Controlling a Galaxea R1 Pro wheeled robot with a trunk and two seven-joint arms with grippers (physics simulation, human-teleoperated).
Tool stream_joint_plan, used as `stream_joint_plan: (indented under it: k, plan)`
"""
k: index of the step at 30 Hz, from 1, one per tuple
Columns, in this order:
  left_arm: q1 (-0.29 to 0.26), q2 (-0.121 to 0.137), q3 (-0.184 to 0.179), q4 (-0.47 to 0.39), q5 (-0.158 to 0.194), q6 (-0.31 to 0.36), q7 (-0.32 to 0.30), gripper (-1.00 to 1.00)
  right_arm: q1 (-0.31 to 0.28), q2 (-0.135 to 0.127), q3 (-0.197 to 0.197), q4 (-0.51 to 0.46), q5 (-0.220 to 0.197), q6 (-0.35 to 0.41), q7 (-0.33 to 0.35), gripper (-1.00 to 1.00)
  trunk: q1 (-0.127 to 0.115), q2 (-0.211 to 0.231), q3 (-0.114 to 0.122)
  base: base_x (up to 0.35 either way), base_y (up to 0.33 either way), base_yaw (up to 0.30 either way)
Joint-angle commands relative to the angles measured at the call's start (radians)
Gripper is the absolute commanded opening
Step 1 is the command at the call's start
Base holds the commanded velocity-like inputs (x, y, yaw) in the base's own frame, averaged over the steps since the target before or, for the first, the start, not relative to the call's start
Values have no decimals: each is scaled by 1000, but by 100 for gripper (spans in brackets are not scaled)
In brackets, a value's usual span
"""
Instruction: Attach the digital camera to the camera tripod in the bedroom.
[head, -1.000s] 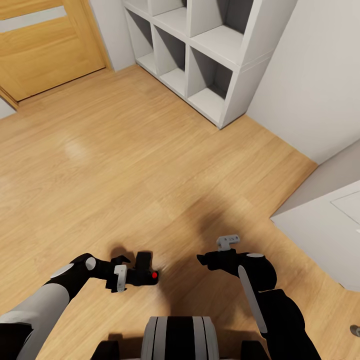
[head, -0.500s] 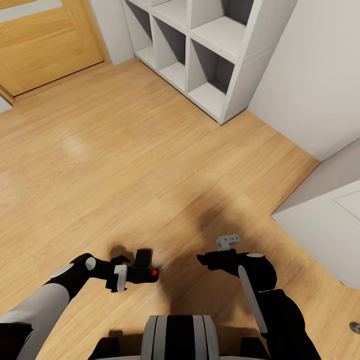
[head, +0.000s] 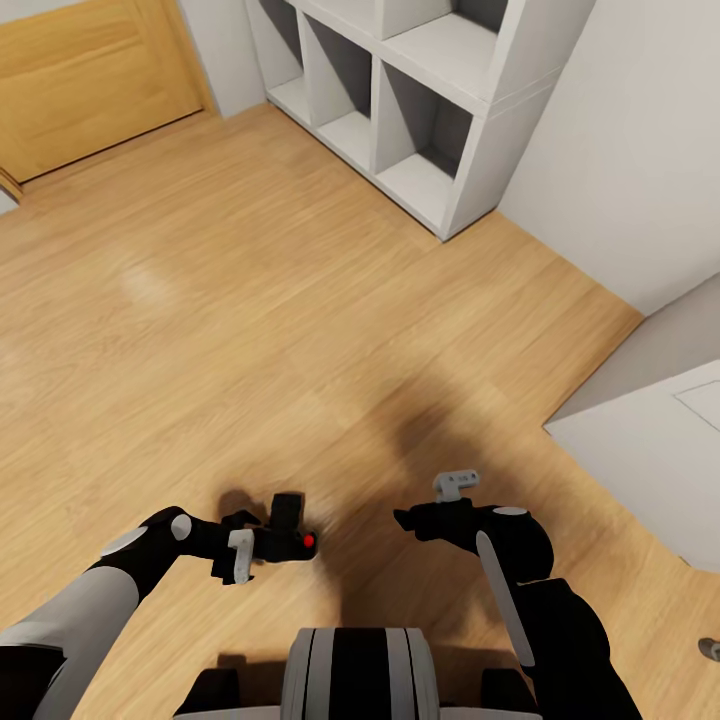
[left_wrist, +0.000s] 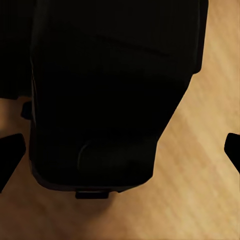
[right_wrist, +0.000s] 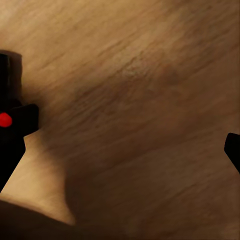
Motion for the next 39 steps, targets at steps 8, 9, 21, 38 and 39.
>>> stream_joint_plan:
  k: [8,9,21,38,39]
  plan:
    - [0,1,-2,-1,0,-5,3,100,-1,0,0,-1,-1,4,1,100,0,0,-5,0,0,0]
    - [0,1,-1,-1,1,-5,4,100,-1,0,0,-1,-1,4,1,100,0,0,-5,0,0,0]
    - [0,2,0,-1,10,-4,5,-100,0,0,1,-1,-1,4,1,100,0,0,-6,0,0,0]
    - [15,1,74,-74,103,104,12,-100,0,-1,0,-1,0,4,1,100,0,0,-7,0,0,0]
    - [16,1,75,-78,104,107,12,-100,0,-1,0,-1,0,4,1,100,0,0,-7,0,0,0]
